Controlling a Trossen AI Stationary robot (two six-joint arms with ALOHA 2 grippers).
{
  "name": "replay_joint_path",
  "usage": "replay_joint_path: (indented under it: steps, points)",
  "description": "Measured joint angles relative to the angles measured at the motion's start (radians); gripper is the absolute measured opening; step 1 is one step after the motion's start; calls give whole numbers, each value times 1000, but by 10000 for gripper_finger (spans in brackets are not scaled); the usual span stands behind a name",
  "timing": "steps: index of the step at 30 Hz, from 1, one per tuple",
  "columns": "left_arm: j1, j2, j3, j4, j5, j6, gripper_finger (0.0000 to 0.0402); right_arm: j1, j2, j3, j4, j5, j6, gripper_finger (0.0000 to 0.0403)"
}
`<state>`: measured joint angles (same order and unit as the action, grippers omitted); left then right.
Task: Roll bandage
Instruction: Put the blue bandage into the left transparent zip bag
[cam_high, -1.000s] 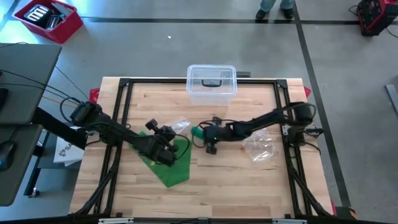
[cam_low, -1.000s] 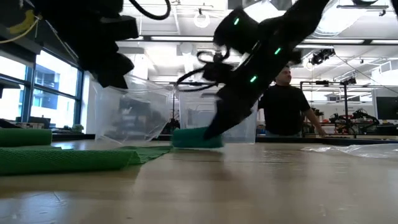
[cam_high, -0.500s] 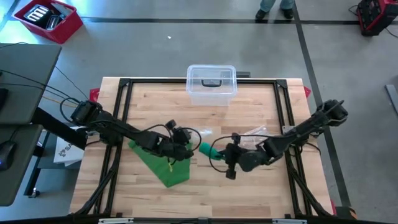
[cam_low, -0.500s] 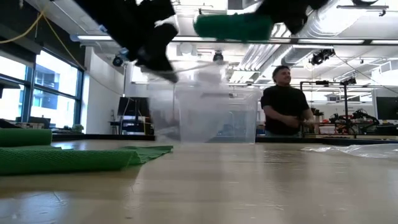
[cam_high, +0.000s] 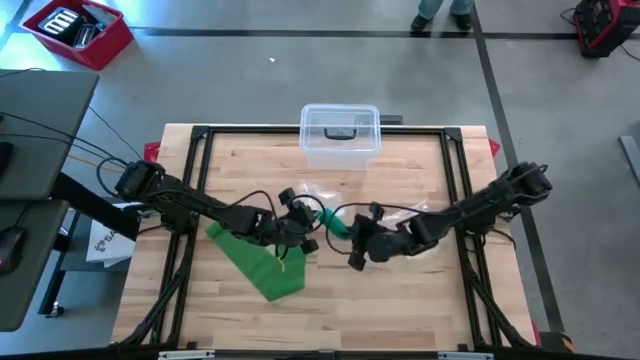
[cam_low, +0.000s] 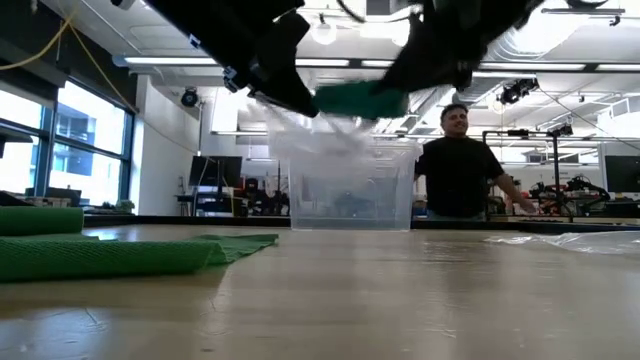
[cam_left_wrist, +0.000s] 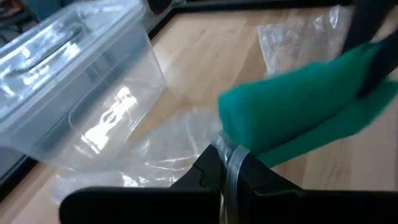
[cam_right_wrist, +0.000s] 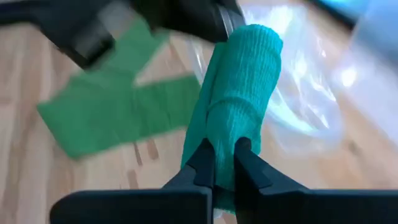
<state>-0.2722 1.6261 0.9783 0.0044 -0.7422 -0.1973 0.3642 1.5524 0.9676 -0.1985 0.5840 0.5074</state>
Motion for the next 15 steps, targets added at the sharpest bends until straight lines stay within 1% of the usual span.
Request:
replay_joint_path:
  steps: [2,4,7,12,15]
  points:
    - [1,1,0,32,-1,31,0,-11,0,0,-49,-19,41,11]
    - [1,1,0,54,-3,55,0,-12,0,0,-89,-15,81,11]
    - [7,1,0,77,0,61,0,-9,0,0,-86,-21,82,11]
    - [16,5,2,98,-1,71,0,3,0,0,1,-111,-12,11]
    - [18,15,2,110,-10,90,0,-1,0,0,5,-231,-28,11]
